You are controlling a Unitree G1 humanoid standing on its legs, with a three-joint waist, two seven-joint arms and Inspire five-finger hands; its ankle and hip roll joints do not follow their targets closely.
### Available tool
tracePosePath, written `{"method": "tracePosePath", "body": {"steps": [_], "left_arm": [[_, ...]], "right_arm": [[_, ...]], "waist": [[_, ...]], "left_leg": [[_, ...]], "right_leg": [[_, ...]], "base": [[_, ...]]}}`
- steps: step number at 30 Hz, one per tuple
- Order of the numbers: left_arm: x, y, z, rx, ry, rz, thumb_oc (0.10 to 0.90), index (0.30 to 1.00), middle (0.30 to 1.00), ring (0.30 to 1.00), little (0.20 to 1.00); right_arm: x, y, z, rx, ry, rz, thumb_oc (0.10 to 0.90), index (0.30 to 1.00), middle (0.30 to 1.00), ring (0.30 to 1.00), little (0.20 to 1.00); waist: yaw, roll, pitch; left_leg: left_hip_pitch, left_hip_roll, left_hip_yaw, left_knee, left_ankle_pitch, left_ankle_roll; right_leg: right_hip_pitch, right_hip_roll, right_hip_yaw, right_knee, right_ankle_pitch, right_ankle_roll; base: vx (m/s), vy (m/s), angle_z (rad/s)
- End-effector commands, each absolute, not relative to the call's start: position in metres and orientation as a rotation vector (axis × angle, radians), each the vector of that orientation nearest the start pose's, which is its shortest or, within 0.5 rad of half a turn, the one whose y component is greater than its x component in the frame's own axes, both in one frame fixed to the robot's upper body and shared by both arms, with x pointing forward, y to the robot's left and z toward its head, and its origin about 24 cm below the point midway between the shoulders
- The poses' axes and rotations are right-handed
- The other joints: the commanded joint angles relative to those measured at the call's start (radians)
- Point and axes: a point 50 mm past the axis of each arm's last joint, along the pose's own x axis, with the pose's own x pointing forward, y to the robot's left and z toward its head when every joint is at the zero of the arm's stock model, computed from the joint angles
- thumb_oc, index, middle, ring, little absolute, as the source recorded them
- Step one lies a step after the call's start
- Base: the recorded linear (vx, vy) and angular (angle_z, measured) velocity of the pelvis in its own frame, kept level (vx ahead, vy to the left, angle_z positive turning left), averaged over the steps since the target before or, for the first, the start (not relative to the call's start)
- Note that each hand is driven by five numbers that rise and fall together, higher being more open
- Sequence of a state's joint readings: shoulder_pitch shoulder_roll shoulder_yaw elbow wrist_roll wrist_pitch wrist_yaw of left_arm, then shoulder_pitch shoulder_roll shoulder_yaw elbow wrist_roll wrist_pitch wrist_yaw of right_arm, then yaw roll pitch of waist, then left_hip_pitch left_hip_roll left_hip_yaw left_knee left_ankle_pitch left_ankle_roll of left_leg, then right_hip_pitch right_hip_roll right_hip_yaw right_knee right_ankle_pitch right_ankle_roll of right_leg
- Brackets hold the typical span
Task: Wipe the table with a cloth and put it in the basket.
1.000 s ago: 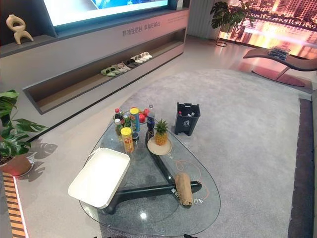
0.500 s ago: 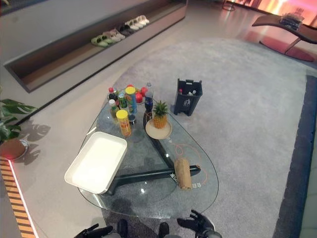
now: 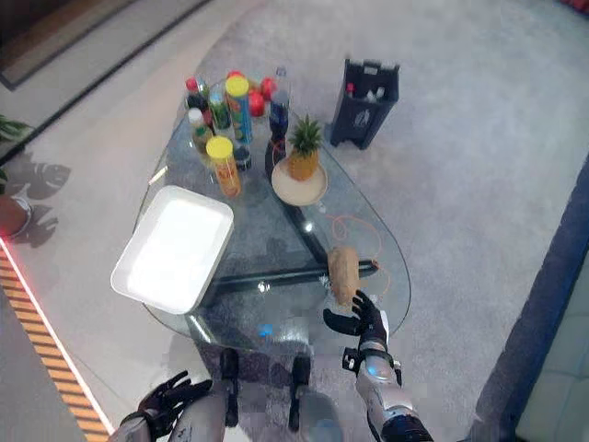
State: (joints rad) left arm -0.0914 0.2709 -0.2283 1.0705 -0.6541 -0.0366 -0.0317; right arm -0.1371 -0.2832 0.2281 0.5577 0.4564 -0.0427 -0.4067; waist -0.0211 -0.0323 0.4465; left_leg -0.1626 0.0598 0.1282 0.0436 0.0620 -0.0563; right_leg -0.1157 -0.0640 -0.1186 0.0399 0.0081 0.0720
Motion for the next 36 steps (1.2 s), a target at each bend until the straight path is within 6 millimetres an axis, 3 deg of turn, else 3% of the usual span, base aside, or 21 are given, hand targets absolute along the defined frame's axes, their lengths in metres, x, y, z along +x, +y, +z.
{"method": "tracePosePath", "body": {"steps": [1, 6, 10, 25, 36], "left_arm": [[0.148, 0.207, -0.142, -0.237, 0.936, 0.187, 0.800, 0.900, 0.900, 0.900, 0.900], [0.169, 0.195, -0.133, -0.245, 0.870, 0.146, 0.800, 0.900, 0.900, 0.900, 0.900], [0.179, 0.191, -0.128, -0.263, 0.843, 0.139, 0.800, 0.900, 0.900, 0.900, 0.900], [0.199, 0.182, -0.116, -0.287, 0.789, 0.116, 0.800, 0.900, 0.900, 0.900, 0.900], [0.209, 0.176, -0.108, -0.317, 0.749, 0.122, 0.800, 0.900, 0.900, 0.900, 0.900]], "right_arm": [[0.269, -0.215, 0.008, -0.067, 0.150, -0.425, 0.800, 0.900, 0.900, 0.900, 0.900], [0.287, -0.218, 0.044, -0.084, 0.016, -0.500, 0.800, 0.900, 0.900, 0.900, 0.900], [0.294, -0.219, 0.060, -0.111, -0.047, -0.540, 0.800, 0.900, 0.900, 0.900, 0.900], [0.314, -0.207, 0.116, -0.065, -0.242, -0.631, 0.800, 0.900, 0.900, 0.900, 0.900], [0.320, -0.203, 0.132, -0.052, -0.281, -0.648, 0.800, 0.900, 0.900, 0.900, 0.900]], "waist": [[-0.020, -0.001, -0.007], [-0.028, 0.017, 0.048], [-0.030, 0.026, 0.073], [-0.022, 0.042, 0.073], [-0.020, 0.053, 0.073]], "left_leg": [[-0.072, -0.064, 0.026, 0.157, -0.114, 0.042], [-0.156, -0.069, 0.021, 0.218, -0.117, 0.030], [-0.191, -0.071, 0.025, 0.251, -0.124, 0.027], [-0.378, -0.081, 0.032, 0.310, -0.126, 0.030], [-0.462, -0.083, 0.039, 0.350, -0.132, 0.035]], "right_leg": [[-0.115, -0.008, -0.035, 0.118, -0.015, 0.000], [-0.192, -0.007, -0.035, 0.159, -0.020, -0.013], [-0.225, -0.009, -0.040, 0.178, -0.023, -0.019], [-0.422, -0.020, -0.046, 0.239, -0.013, -0.016], [-0.515, -0.027, -0.042, 0.278, -0.008, -0.016]], "base": [[-0.08, 0.062, 0.02], [-0.06, 0.065, -0.06], [-0.02, 0.051, -0.02], [0.00, 0.014, -0.01], [0.03, 0.031, 0.04]]}}
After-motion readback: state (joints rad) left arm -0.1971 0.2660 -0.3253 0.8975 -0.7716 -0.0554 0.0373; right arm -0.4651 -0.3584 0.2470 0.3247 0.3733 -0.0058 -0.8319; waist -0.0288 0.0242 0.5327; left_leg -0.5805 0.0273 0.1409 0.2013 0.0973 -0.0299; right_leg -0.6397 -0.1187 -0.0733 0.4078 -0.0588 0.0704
